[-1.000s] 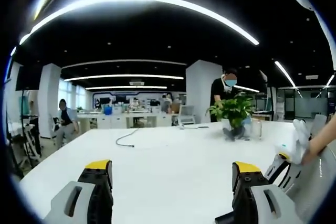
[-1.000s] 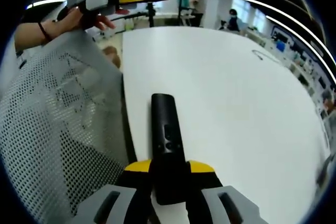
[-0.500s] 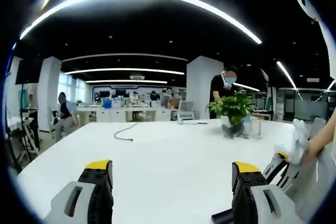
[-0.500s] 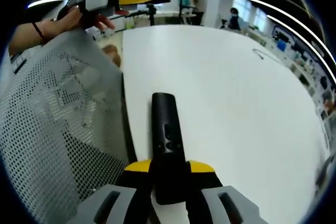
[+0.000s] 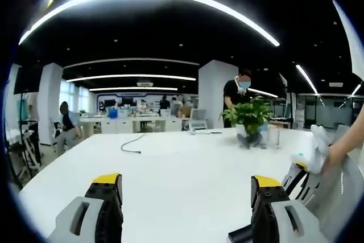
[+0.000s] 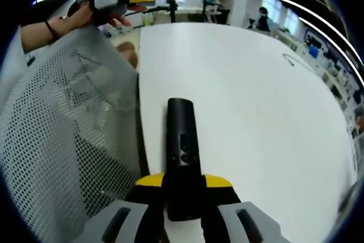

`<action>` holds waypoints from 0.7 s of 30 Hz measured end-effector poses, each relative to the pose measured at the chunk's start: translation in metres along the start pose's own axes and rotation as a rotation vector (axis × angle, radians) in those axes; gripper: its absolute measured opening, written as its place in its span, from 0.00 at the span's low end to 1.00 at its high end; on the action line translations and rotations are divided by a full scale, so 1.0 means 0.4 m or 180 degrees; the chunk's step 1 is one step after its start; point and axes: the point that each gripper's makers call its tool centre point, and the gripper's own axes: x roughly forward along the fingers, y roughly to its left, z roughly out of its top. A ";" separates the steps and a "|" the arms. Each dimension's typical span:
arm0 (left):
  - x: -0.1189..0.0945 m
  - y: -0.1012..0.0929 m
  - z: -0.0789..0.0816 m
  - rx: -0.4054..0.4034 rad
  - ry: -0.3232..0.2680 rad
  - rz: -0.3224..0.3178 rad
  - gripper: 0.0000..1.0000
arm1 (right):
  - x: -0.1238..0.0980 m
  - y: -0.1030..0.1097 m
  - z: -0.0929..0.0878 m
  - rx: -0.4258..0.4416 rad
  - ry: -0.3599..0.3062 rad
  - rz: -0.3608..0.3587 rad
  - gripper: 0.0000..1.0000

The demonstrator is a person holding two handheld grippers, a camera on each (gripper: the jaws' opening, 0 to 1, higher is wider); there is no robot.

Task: Press the specified remote control buttons in sequence, fully releasing each button before pressing the next.

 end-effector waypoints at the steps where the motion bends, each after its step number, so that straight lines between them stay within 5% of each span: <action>1: -0.001 0.001 0.002 -0.0015 -0.0019 -0.0005 0.97 | 0.000 0.000 0.000 -0.0017 0.0019 0.0011 0.21; 21: -0.008 0.017 -0.004 -0.0019 0.0016 0.0070 0.96 | 0.003 -0.051 0.006 -0.0252 0.0102 0.0184 0.21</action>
